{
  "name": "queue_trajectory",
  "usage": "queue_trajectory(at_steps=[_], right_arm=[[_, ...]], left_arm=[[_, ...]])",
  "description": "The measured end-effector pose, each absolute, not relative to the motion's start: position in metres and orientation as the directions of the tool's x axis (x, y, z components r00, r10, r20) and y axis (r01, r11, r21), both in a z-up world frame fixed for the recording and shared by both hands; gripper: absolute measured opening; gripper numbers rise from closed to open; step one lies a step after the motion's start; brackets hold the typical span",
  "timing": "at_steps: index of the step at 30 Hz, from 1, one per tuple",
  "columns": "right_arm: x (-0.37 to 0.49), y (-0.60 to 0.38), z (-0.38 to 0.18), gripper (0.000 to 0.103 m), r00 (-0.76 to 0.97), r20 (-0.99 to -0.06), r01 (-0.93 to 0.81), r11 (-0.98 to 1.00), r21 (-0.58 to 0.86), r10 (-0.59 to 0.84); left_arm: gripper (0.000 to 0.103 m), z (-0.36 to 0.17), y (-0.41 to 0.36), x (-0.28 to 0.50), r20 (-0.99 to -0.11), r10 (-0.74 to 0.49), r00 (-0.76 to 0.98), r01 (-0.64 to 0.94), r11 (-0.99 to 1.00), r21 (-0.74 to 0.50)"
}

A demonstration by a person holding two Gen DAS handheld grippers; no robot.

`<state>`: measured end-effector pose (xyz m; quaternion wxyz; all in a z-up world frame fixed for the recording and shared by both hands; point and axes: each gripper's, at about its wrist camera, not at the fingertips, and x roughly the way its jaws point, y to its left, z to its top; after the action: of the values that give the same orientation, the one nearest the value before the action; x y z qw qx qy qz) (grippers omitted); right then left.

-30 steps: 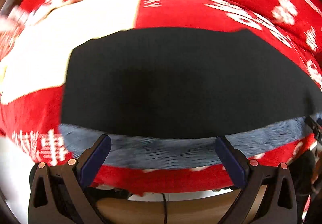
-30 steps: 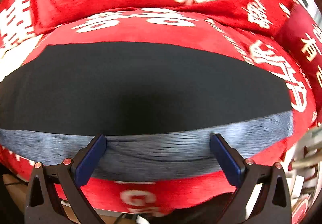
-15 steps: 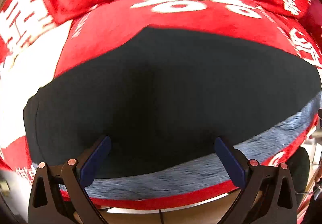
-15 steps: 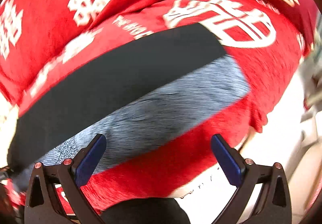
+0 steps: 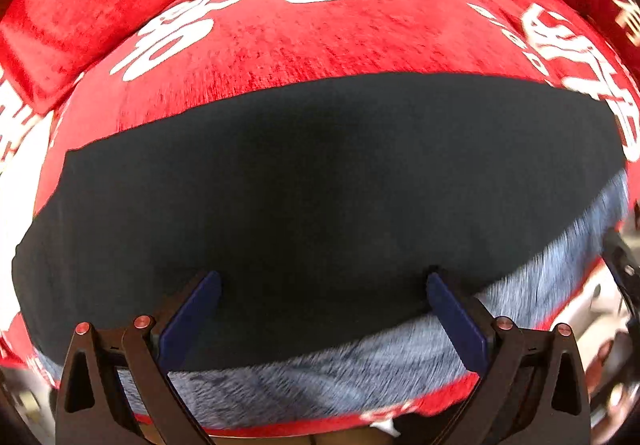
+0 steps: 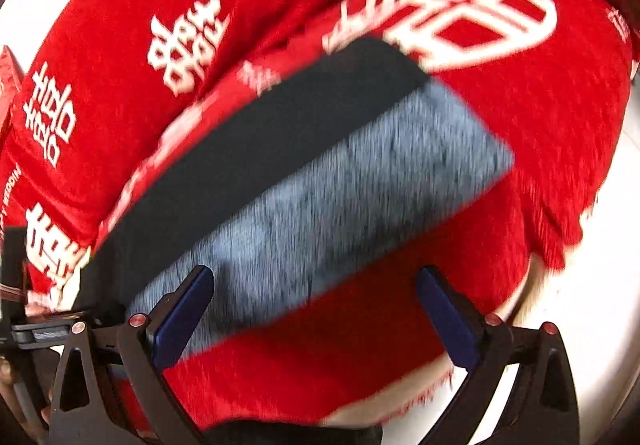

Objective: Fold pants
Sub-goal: 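Grasp the patterned edge with the right gripper and lift it up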

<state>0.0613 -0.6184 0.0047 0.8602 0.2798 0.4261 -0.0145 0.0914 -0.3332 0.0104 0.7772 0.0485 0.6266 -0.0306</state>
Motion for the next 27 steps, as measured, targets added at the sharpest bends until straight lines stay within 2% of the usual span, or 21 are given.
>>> queue_trajectory(at_steps=[4, 7, 9, 12, 18, 19, 21, 23, 24, 27], right_arm=[[0.079, -0.626, 0.011, 0.101, 0.673, -0.696, 0.235, 0.819, 0.524, 0.252], [0.068, -0.626, 0.01, 0.101, 0.682, -0.672, 0.213, 0.801, 0.56, 0.289], [0.054, -0.623, 0.006, 0.1, 0.689, -0.651, 0.197, 0.782, 0.592, 0.319], [0.043, -0.616, 0.001, 0.1, 0.697, -0.647, 0.169, 0.807, 0.565, 0.308], [0.074, -0.625, 0.007, 0.099, 0.746, -0.607, 0.166, 0.806, 0.568, 0.273], [0.077, -0.626, 0.009, 0.097, 0.742, -0.614, 0.171, 0.809, 0.563, 0.271], [0.077, -0.628, 0.011, 0.068, 0.732, -0.625, 0.17, 0.816, 0.552, 0.27], [0.075, -0.631, 0.007, 0.058, 0.728, -0.629, 0.175, 0.812, 0.557, 0.275], [0.075, -0.634, 0.004, 0.055, 0.73, -0.625, 0.178, 0.806, 0.564, 0.276], [0.084, -0.646, 0.0, 0.056, 0.749, -0.595, 0.192, 0.764, 0.616, 0.291]], left_arm=[[0.103, 0.012, -0.343, 0.099, -0.975, 0.03, 0.221, 0.053, 0.998, 0.042], [0.103, 0.016, -0.345, 0.1, -0.974, -0.01, 0.228, 0.04, 0.999, -0.001], [0.103, 0.014, -0.35, 0.101, -0.973, 0.02, 0.228, 0.039, 0.999, 0.029], [0.103, 0.011, -0.355, 0.103, -0.968, 0.046, 0.247, 0.032, 0.998, 0.055], [0.103, 0.009, -0.356, 0.1, -0.966, 0.036, 0.255, 0.03, 0.999, 0.045], [0.103, 0.009, -0.355, 0.1, -0.967, 0.035, 0.253, 0.03, 0.999, 0.044], [0.103, 0.008, -0.354, 0.102, -0.967, 0.036, 0.252, 0.029, 0.999, 0.045], [0.103, 0.008, -0.356, 0.101, -0.965, 0.041, 0.259, 0.028, 0.998, 0.05], [0.103, 0.007, -0.355, 0.101, -0.964, 0.044, 0.263, 0.03, 0.998, 0.053], [0.103, 0.007, -0.356, 0.101, -0.963, 0.044, 0.265, 0.03, 0.998, 0.054]])
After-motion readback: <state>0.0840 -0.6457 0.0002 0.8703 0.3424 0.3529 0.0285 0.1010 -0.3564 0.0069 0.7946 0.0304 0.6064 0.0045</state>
